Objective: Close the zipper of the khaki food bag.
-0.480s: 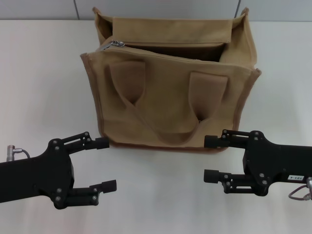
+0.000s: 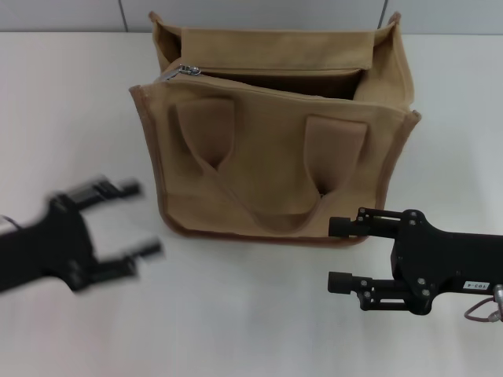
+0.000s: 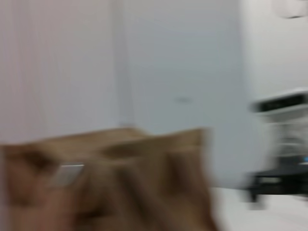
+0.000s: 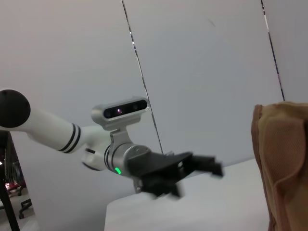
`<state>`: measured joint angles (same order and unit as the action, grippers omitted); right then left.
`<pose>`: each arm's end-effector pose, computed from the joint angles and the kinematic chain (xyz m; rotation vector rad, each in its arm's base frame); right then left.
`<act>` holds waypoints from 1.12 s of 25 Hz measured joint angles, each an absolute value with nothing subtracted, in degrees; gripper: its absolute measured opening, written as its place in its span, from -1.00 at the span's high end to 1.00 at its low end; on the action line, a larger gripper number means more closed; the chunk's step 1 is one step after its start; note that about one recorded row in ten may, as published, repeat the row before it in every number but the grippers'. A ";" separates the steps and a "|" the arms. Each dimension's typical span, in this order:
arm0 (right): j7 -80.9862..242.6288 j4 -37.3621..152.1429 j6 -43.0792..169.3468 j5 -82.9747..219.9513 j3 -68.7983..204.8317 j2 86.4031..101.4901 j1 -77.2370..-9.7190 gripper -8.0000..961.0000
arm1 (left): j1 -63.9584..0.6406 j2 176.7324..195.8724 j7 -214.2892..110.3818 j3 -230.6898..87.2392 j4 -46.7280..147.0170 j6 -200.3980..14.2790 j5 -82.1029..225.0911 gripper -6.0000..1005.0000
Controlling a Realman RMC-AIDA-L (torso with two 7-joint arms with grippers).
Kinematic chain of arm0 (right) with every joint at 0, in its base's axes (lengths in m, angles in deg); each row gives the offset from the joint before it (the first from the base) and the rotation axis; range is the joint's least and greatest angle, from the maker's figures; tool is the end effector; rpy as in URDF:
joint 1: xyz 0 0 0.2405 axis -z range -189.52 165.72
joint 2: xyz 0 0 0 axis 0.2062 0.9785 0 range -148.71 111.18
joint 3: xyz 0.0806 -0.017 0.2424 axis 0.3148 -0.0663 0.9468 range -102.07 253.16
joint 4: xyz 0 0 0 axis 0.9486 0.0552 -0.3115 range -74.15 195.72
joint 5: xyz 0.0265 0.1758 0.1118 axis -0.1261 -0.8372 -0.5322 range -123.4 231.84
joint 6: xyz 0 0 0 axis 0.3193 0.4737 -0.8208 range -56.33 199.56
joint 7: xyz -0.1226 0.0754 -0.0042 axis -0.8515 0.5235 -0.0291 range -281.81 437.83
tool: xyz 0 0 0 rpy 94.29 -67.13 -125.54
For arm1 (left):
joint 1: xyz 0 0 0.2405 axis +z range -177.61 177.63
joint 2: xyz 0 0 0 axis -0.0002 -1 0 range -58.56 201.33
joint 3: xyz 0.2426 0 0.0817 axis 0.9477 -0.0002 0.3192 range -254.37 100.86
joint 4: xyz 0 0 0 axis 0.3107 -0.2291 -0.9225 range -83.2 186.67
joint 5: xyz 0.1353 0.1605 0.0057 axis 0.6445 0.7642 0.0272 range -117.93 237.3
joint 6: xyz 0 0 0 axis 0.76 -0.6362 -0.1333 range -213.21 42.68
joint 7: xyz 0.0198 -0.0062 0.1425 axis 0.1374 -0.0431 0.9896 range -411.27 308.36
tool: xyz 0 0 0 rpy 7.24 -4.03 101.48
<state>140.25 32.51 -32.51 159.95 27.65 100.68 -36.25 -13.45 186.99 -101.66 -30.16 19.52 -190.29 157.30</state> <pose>0.2574 0.2557 -0.0279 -2.8934 0.3930 1.0738 -0.3062 0.2279 0.0196 -2.6360 -0.2071 -0.9753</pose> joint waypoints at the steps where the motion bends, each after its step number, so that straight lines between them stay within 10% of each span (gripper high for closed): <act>1: 140.28 32.53 -32.50 159.94 27.65 100.68 -36.23 -0.51 | -13.45 186.99 -101.66 -30.16 19.52 -190.29 157.30 -0.63; 28: 140.39 37.20 -30.38 159.77 27.80 100.79 -37.45 -0.51 | -24.71 190.34 -104.37 -48.12 30.63 -172.43 152.58 -0.60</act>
